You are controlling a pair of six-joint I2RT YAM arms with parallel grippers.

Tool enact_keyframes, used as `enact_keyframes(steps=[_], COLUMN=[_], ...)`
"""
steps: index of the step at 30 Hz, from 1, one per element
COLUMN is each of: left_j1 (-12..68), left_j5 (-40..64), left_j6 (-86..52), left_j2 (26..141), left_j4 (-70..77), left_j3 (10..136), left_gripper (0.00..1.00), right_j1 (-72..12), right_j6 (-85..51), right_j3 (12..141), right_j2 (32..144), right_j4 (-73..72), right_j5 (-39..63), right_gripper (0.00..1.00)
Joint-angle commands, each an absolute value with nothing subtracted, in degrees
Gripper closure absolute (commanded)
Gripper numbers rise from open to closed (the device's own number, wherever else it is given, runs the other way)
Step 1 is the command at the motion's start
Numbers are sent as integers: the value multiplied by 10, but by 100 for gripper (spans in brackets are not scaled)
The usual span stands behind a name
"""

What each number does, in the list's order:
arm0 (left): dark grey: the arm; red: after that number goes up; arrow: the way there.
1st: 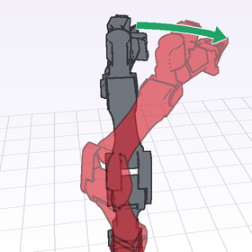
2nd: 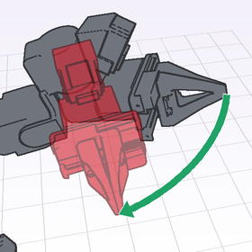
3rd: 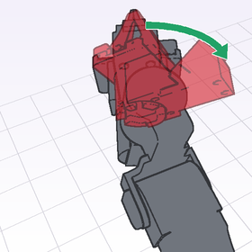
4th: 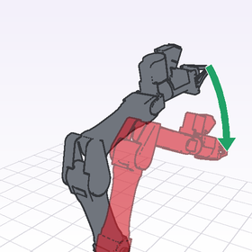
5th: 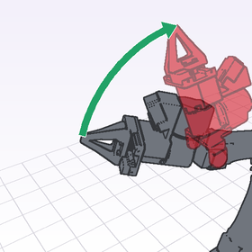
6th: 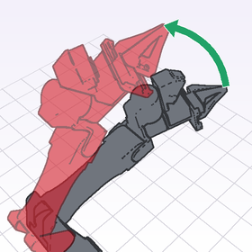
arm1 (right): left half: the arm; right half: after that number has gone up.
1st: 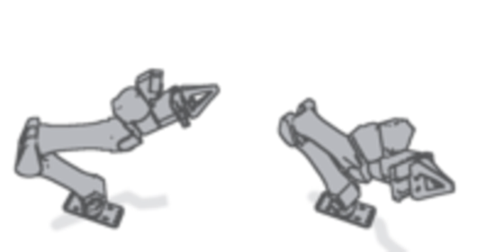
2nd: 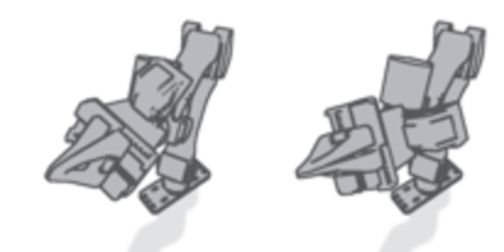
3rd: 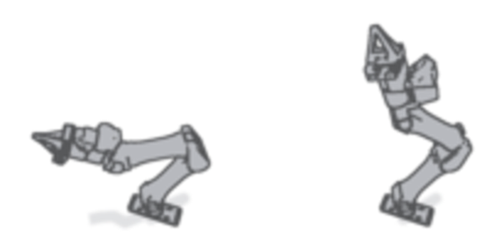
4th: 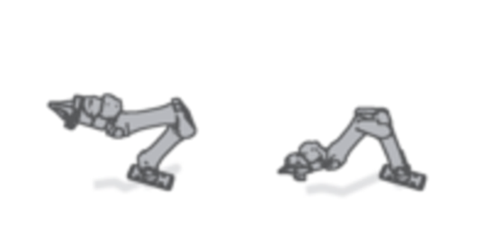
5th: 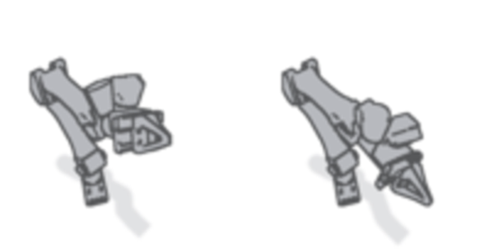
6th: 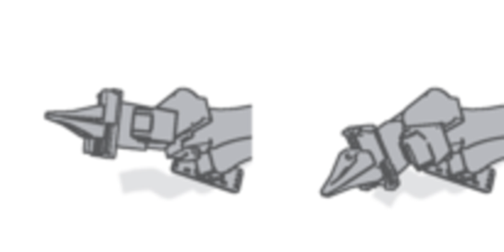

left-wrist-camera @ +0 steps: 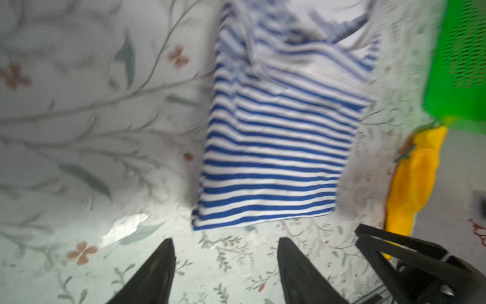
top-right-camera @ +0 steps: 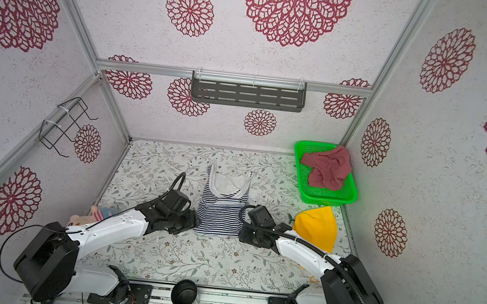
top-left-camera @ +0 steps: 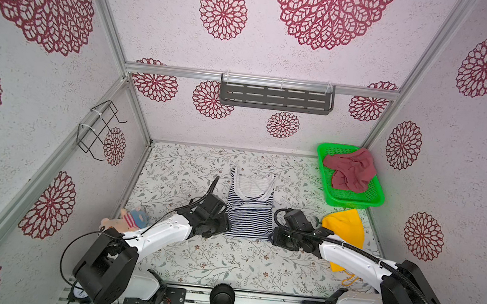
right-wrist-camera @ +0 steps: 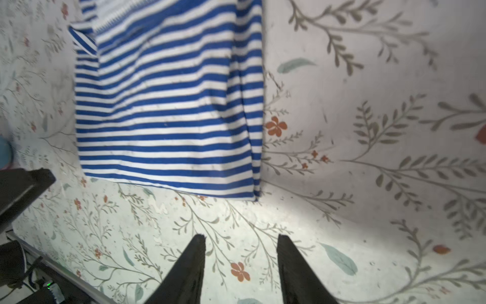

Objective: Fold and stack tank tops
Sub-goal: Move the tank top to the center of the table, then fold the tank top at the top-center of the table.

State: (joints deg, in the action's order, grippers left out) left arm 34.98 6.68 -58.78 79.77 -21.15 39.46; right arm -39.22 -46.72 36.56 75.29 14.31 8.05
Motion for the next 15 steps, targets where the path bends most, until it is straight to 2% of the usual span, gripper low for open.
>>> enact_keyframes(steps=[1,5,15], left_j1=[348,349,350], left_j5=[90,93,98], left_j6=[-615,-625,-642], left_j2=[805,813,848], left_j4=[-145,-128,-84], left_j3=[393,375,359], left_gripper=[38,43,44], right_j1=[-393,-383,-365], right_j6=[-510,-517,-535], right_j3=[362,345,326], right_j2=[755,754,796], right_j4=[89,71,-1], right_j5=[105,98,120], right_gripper=[56,57,58])
